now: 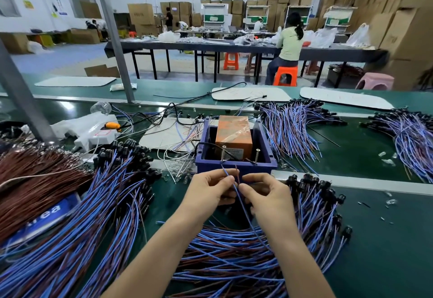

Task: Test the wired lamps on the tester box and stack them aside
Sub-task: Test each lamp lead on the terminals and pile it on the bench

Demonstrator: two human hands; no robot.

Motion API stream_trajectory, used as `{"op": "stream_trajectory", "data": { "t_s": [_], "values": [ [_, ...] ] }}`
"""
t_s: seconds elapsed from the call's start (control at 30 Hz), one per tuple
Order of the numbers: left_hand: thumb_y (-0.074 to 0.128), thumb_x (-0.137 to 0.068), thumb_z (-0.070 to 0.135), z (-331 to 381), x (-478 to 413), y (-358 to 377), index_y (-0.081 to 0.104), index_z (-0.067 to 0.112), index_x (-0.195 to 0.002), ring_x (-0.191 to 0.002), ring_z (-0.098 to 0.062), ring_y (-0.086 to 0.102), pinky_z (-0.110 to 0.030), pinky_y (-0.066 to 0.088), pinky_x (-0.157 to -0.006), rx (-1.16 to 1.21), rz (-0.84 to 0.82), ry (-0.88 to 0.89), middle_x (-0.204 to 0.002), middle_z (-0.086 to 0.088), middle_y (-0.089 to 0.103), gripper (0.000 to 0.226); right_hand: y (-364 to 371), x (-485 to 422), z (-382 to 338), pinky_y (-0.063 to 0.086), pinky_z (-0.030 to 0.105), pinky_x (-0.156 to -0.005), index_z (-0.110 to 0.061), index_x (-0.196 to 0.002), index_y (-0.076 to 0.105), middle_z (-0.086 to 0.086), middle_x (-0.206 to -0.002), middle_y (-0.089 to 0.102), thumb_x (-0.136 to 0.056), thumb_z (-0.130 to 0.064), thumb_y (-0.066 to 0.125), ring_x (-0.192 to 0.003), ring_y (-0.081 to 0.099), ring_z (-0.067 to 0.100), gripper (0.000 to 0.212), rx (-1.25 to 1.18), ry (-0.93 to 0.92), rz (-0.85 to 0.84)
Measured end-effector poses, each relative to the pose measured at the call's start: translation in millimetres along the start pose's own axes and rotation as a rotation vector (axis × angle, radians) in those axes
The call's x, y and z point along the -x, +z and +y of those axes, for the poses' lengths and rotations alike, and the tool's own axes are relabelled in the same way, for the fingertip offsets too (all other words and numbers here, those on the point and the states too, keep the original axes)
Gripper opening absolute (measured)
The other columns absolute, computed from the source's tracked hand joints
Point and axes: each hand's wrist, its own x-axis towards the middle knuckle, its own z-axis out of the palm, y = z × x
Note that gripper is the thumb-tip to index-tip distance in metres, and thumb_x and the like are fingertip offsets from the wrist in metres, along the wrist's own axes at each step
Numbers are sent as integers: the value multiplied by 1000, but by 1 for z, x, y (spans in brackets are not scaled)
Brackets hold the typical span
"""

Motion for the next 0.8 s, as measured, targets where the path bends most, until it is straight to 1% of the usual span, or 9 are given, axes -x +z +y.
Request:
{"op": "stream_trajectory", "data": {
  "t_s": [0.03, 0.1, 0.17, 0.23, 0.33, 0.47, 0.53, 0.63, 0.8],
  "values": [
    [52, -95, 6, 0, -3, -2, 70, 16, -97, -54, -2, 58, -18, 55, -62, -7, 16, -8, -66, 5, 64, 20, -1, -1, 2, 47, 23, -55, -24, -82, 70, -2, -68, 70, -82, -13, 73, -62, 63, 10, 11, -15, 10, 24],
    [51, -97, 8, 0, -9, -6, 70, 14, -100, -52, -3, 53, -18, 53, -60, -36, 37, -22, -69, 3, 60, 20, -2, -3, 4, 46, 20, -51, -23, -79, 71, -4, -64, 68, -84, -11, 71, -57, 60, 8, 13, -37, 18, 75],
    [52, -97, 11, -1, -14, -8, 71, 15, -98, -51, -4, 50, -18, 51, -60, -85, 29, -36, -71, 3, 58, 20, -4, -4, 8, 45, 16, -46, -24, -78, 70, -3, -66, 68, -86, -11, 69, -58, 60, 9, 15, -41, 17, 124],
    [52, -97, 13, -3, -18, -8, 71, 16, -96, -49, -3, 47, -17, 50, -58, -99, 30, -50, -71, 3, 57, 19, -5, -6, 11, 45, 17, -46, -26, -77, 69, -1, -67, 68, -87, -12, 69, -59, 60, 11, 17, -51, 26, 168],
    [53, -97, 13, -6, -24, -8, 70, 13, -95, -44, -2, 43, -15, 48, -52, -96, 58, -79, -68, 3, 53, 17, -5, -8, 15, 46, 23, -49, -26, -76, 69, 0, -65, 68, -87, -11, 68, -58, 60, 12, 18, -60, 44, 217],
    [52, -97, 13, -8, -29, -11, 69, 9, -90, -42, -2, 40, -15, 46, -49, -98, 70, -93, -62, 5, 52, 18, -6, -9, 19, 44, 19, -45, -23, -77, 70, -2, -59, 66, -87, -9, 68, -53, 62, 10, 16, -101, 53, 253],
    [53, -97, 13, -9, -30, -12, 69, 8, -91, -42, -2, 40, -15, 46, -48, -83, 72, -97, -59, 7, 51, 19, -6, -10, 20, 45, 21, -48, -22, -79, 70, -1, -60, 67, -87, -10, 68, -55, 63, 10, 15, -93, 52, 235],
    [52, -97, 14, -10, -30, -14, 72, 13, -90, -44, -3, 41, -16, 45, -49, -75, 54, -94, -56, 9, 50, 22, -6, -12, 20, 48, 29, -60, -23, -80, 71, 2, -62, 68, -87, -11, 68, -58, 63, 13, 14, -70, 45, 220],
    [52, -98, 17, -11, -30, -16, 74, 16, -90, -45, -4, 41, -17, 43, -48, -102, 38, -101, -59, 6, 49, 23, -6, -14, 20, 53, 30, -66, -26, -76, 70, 0, -62, 68, -86, -12, 68, -60, 64, 13, 17, -41, 28, 230]
  ]
}}
